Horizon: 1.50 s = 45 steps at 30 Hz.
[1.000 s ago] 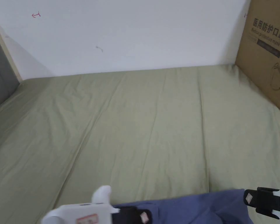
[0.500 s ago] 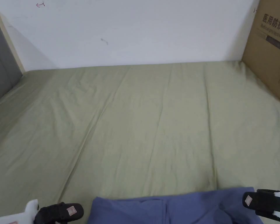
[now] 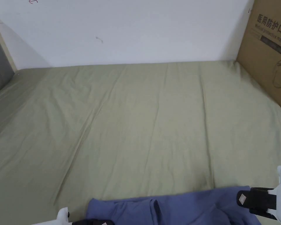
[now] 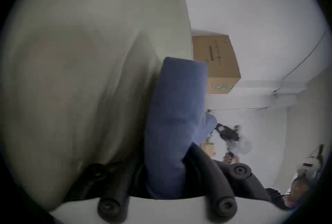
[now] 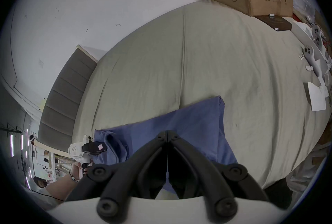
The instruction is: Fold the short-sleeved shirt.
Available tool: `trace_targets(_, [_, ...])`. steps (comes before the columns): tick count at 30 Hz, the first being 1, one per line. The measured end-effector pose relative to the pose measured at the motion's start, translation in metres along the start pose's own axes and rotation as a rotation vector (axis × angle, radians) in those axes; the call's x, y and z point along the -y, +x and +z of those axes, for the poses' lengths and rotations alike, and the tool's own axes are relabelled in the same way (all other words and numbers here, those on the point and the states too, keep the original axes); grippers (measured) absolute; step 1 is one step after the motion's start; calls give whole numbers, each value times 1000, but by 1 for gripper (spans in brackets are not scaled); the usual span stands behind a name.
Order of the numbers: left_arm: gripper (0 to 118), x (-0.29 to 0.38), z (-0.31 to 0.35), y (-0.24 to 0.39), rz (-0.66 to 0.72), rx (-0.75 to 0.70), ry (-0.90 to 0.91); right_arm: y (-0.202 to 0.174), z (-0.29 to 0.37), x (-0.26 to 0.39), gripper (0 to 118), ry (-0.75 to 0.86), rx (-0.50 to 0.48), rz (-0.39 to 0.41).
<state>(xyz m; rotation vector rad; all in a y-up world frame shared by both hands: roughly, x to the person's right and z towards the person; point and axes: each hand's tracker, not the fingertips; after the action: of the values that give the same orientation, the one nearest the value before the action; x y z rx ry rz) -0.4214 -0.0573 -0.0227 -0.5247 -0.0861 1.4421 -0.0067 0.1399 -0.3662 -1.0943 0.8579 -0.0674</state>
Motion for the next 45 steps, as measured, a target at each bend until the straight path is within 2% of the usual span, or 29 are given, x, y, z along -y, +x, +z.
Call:
trace_targets(1, [7, 1, -2, 3, -42, -92, -18, 1, 0, 0, 0, -2, -2, -3])
trace_targets(3, [8, 5, -1, 16, -53, -155, 9, 2, 0, -1, 0, -2, -13, -12])
trace_targets(8, [8, 22, 26, 103, -341, -463, 62, -1, 10, -5, 0, 20, -33, -4])
trace_targets(10, [8, 30, 45, 131, -443, -667, 143, -1, 14, -5, 0, 27, -39, 2])
trace_targets(12, [8, 39, 56, 156, -545, -979, 198, -3, 16, -3, 0, 32, -42, 13])
trace_targets(14, [8, 46, 61, 166, -630, -1106, 205, 0, 15, -2, 0, 35, -44, 22])
trace_targets(16, [8, 48, 57, 171, -570, -992, 191, 1, 16, 0, 0, 38, -51, 21])
trace_targets(17, [8, 50, 52, 174, -513, -836, 166, 2, 15, 1, 0, 37, -58, 17])
trace_targets(19, [8, 54, 29, 181, -433, -672, 136, 2, 14, 3, 0, 32, -66, 10])
trace_targets(21, [8, 55, -9, 191, -436, -603, 65, 3, 15, 7, 0, 35, -71, 7])
trace_targets(24, [9, 58, -73, 199, -477, -572, -26, 5, 19, 10, 0, 33, -76, 7])
trace_targets(25, [12, 58, -92, 200, -476, -570, -49, 5, 21, 10, 0, 33, -74, 7])
trace_targets(28, [34, 60, -144, 192, -441, -541, -124, 9, 26, 11, 0, 27, -65, 20])
trace_targets(29, [34, 60, -158, 188, -412, -522, -149, 10, 28, 11, 0, 28, -60, 27])
trace_targets(30, [54, 60, -166, 185, -374, -497, -156, 11, 30, 11, 0, 32, -54, 30])
trace_targets(31, [83, 61, -170, 183, -354, -452, -152, 12, 32, 11, 0, 35, -54, 29])
trace_targets(32, [103, 62, -174, 184, -347, -404, -159, 14, 33, 10, 0, 38, -57, 26])
trace_targets(33, [114, 64, -174, 187, -348, -355, -157, 15, 35, 9, 0, 42, -61, 21])
trace_targets(34, [117, 67, -172, 191, -346, -304, -156, 16, 35, 9, 0, 45, -63, 17])
trace_targets(36, [116, 67, -162, 205, -372, -273, -137, 18, 35, 8, 0, 51, -64, 13])
trace_targets(39, [113, 63, -139, 224, -510, -399, -69, 20, 37, 6, 0, 78, -78, -4])
trace_targets(40, [101, 61, -132, 230, -558, -424, -56, 21, 38, 5, 0, 79, -83, -7])
trace_targets(41, [80, 61, -126, 235, -594, -443, -61, 22, 38, 4, 0, 79, -86, -9])
trace_targets(42, [47, 62, -121, 237, -610, -467, -62, 22, 37, 3, 0, 80, -85, -8])
trace_targets(43, [2, 63, -121, 238, -609, -481, -71, 22, 37, 2, 0, 80, -83, -6])
trace_targets(45, [1, 66, -129, 233, -615, -499, -97, 23, 36, 2, 0, 80, -79, -4])
